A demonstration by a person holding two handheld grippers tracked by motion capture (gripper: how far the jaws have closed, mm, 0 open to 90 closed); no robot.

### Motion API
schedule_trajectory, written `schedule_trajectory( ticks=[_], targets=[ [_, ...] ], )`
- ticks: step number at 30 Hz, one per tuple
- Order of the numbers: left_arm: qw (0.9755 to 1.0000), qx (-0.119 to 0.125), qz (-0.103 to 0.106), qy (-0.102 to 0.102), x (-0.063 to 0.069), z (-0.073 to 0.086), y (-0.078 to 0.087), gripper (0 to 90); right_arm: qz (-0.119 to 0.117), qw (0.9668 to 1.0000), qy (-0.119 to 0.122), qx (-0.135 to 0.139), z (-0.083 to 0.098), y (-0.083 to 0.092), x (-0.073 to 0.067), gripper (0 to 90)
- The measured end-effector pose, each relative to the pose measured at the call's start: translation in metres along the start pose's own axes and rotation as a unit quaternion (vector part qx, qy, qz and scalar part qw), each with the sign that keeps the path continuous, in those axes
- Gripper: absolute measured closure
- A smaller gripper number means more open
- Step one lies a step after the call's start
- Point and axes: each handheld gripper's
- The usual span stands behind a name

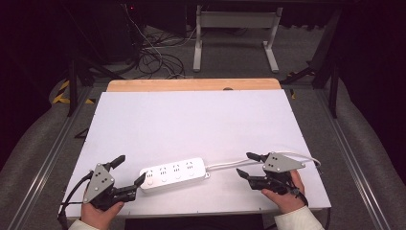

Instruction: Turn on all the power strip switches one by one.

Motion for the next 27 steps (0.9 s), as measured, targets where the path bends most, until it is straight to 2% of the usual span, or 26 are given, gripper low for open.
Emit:
schedule_trajectory(
  ticks=[2, 6, 9, 12, 19, 20, 21, 22, 25, 27],
  targets=[
    [1.0000, 0.002, 0.000, -0.007, 0.003, -0.001, 0.000, 17.4, 0.000, 1.0000, 0.002, 0.000, 0.000, 0.000, -0.001, 36.8],
    [1.0000, 0.007, 0.005, 0.000, 0.002, -0.003, 0.001, 19.0, -0.004, 1.0000, 0.004, -0.002, 0.001, -0.002, -0.003, 37.2],
    [0.9999, 0.006, 0.008, 0.003, 0.000, -0.004, 0.002, 24.9, -0.005, 1.0000, 0.005, -0.001, 0.001, -0.001, -0.003, 37.4],
    [0.9999, 0.003, 0.012, 0.003, 0.001, -0.005, 0.002, 24.2, -0.008, 1.0000, 0.001, -0.001, 0.001, -0.001, -0.003, 37.4],
    [0.9999, 0.008, 0.007, 0.005, 0.001, -0.009, 0.003, 25.8, -0.014, 0.9999, 0.002, -0.004, 0.001, -0.002, -0.003, 38.3],
    [1.0000, 0.002, 0.004, 0.004, 0.001, -0.010, 0.004, 25.8, -0.014, 0.9999, 0.002, -0.004, 0.001, -0.002, -0.003, 38.3],
    [1.0000, 0.000, -0.004, 0.003, 0.001, -0.011, 0.006, 31.8, -0.013, 0.9999, -0.003, -0.002, 0.001, -0.001, -0.002, 38.4],
    [1.0000, 0.000, -0.005, 0.003, 0.001, -0.013, 0.007, 33.8, -0.013, 0.9999, -0.004, -0.002, 0.001, -0.001, -0.002, 38.5],
    [0.9999, 0.001, -0.003, 0.011, 0.000, -0.015, 0.009, 43.4, -0.014, 0.9999, -0.002, -0.003, 0.001, -0.002, -0.003, 38.9],
    [0.9999, 0.006, 0.000, 0.016, 0.000, -0.017, 0.012, 44.9, -0.013, 0.9999, -0.003, -0.004, 0.001, -0.003, -0.004, 39.1]
  ],
)
Point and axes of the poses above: each handheld gripper's, and its own axes: y roughly backward along the jaws, z roughly out of its underside, x roughly to its right, and after that the axes turned 13 degrees about x, right-handed
